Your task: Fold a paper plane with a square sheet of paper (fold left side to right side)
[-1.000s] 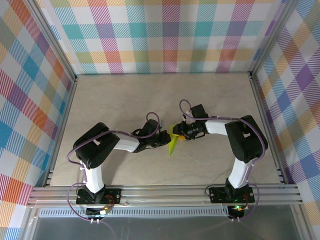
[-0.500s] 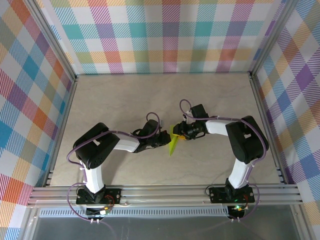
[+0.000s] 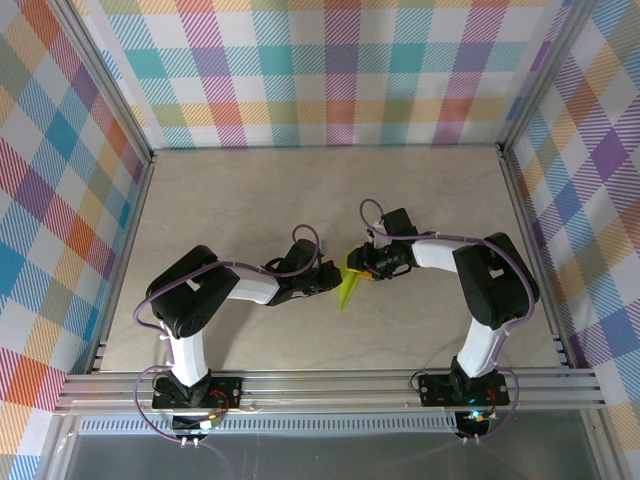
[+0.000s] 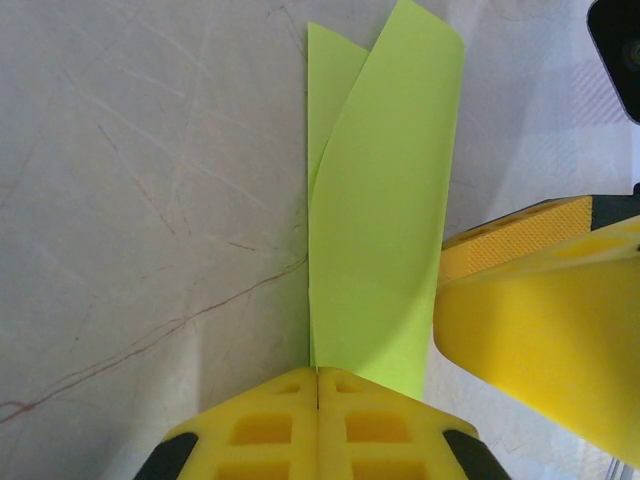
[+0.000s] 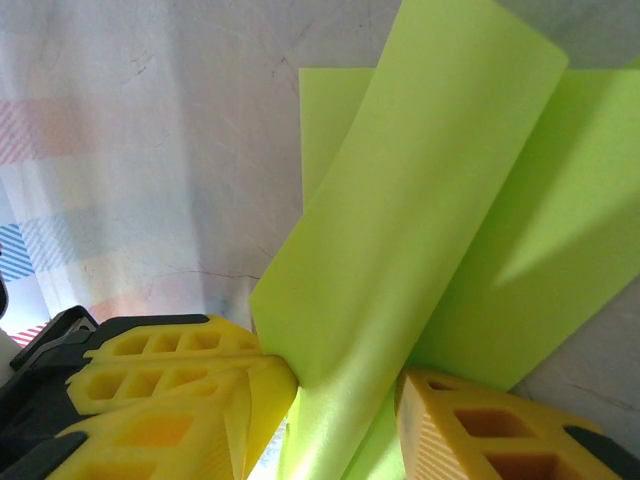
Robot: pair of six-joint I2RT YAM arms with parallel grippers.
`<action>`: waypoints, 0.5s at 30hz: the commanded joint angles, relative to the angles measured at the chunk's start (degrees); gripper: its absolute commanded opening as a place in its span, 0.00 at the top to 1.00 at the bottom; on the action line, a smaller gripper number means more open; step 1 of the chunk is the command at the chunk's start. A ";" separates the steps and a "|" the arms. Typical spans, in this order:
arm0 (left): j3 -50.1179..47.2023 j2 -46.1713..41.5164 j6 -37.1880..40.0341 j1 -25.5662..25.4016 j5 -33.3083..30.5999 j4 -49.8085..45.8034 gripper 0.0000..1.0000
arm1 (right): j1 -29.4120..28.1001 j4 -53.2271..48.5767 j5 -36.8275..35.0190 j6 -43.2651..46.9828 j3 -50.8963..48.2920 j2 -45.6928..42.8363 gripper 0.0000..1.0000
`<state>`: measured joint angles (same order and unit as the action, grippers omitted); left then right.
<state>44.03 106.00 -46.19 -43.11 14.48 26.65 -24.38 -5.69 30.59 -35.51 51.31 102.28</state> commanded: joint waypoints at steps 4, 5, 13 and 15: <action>-2.45 0.51 1.35 -0.91 1.14 0.94 1.00 | -0.32 -1.05 0.31 0.77 -0.31 1.58 0.57; -2.49 0.27 1.50 -0.90 1.33 1.45 1.00 | -0.28 -0.94 0.46 0.73 -0.26 1.84 0.57; -2.05 -0.37 2.56 -1.42 2.35 3.99 1.00 | -0.32 -0.46 1.27 1.31 -0.04 3.52 0.57; -1.84 -0.42 2.60 -1.52 2.31 3.93 1.00 | -0.27 -0.43 1.23 1.47 0.01 3.63 0.57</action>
<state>42.50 105.95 -45.08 -43.31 15.29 30.22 -24.38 -4.75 32.18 -35.27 51.42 103.68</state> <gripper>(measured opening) 0.049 0.429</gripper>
